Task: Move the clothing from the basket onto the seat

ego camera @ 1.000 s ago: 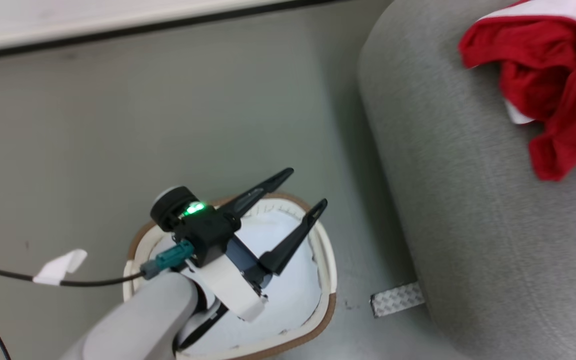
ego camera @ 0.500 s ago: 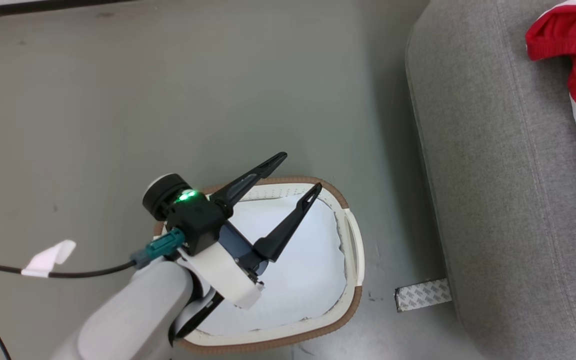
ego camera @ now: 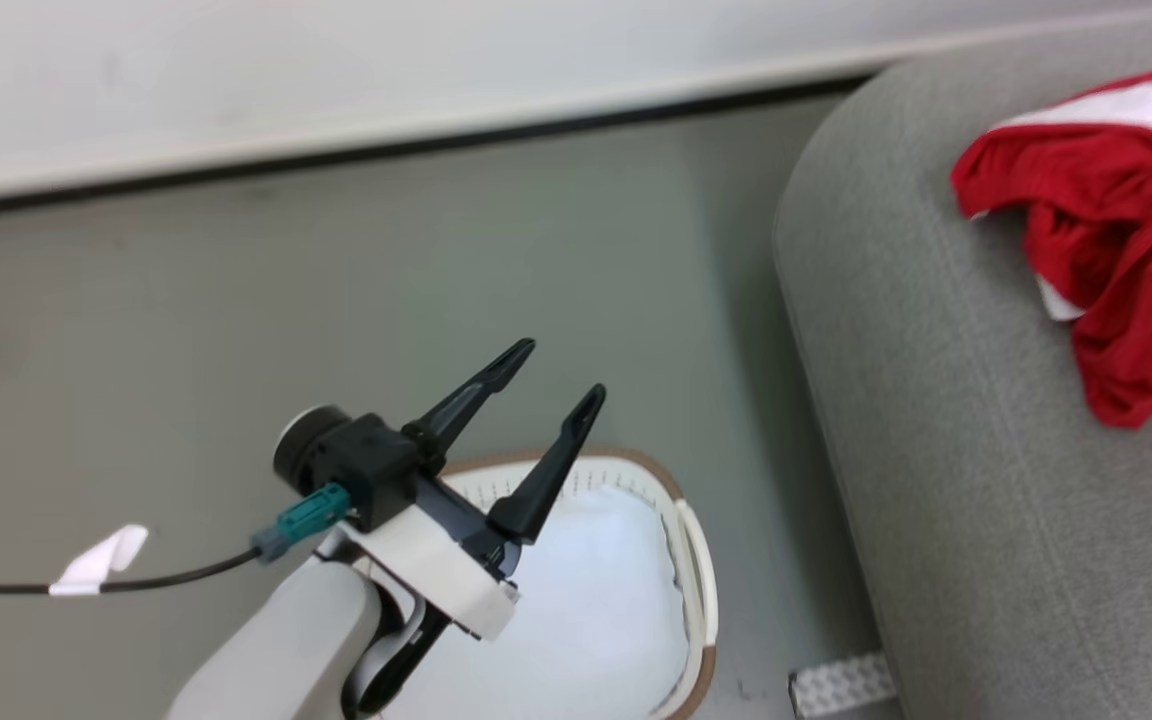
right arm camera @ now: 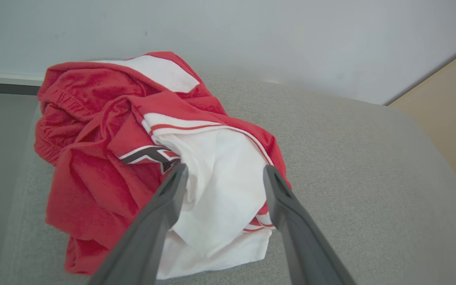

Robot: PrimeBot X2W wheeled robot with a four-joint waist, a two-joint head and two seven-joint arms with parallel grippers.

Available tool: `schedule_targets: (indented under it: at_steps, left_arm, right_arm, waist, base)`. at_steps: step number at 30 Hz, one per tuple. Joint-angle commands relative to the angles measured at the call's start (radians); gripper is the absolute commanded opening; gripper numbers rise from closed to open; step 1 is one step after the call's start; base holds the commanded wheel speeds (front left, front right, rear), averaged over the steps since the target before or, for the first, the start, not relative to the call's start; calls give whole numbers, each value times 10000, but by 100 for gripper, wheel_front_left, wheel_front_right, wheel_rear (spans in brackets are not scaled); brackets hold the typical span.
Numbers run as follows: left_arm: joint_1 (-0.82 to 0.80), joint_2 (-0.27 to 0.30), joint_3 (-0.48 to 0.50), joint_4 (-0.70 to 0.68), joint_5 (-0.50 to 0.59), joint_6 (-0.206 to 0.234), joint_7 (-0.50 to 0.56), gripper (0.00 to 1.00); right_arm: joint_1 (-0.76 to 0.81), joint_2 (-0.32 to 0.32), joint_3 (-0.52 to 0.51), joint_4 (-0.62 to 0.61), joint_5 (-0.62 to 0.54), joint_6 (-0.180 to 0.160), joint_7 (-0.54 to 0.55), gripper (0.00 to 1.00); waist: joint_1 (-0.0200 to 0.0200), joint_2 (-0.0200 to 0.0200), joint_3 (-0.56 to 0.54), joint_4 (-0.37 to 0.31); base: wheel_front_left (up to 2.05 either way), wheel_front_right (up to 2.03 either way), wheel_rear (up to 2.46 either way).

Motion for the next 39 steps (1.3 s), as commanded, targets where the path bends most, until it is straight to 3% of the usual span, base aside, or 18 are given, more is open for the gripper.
schedule_targets:
  at_steps: [1,7,15,23,29,32,39]
  left_arm:
    - [254,-35,128,72,-109,66,1,100]
    - [998,-376,1125,292,-175,308,0,100]
    - [2013,-514,2627,463,-155,604,1,100]
    - [2991,-681,4096,735,-48,1188,1,100]
    - [3635,-915,4836,788,204,1123,-1,100]
    - [4177,-1235,5447,718,635,961,1,100]
    - [4863,-1771,6107,364,1704,415,-1,100]
  right_arm:
    - [229,-142,164,-210,175,-27,47,100]
    - [964,-663,949,-2030,1092,-27,-96,100]
    - [2051,-248,800,-4115,1773,-27,-896,100]
    - [3888,1147,-28,-5664,723,-27,-2095,100]
    - [5113,2465,-490,-6265,-13,-27,-2912,100]
    - [5992,3625,-577,-6296,52,-25,-3551,100]
    - [6629,4420,-346,-5812,-429,-25,-4139,100]
  waist:
    - [0,0,-836,113]
    - [0,0,-2113,486]
    - [0,0,-3228,1013]
    - [0,0,-3617,1531]
    - [0,0,-3673,1686]
    - [0,0,-3757,1719]
    - [0,0,-3798,1628]
  base:
    - [0,0,0]
    - [0,0,0]
    - [0,0,0]
    - [0,0,0]
    - [0,0,0]
    - [0,0,0]
    - [0,0,0]
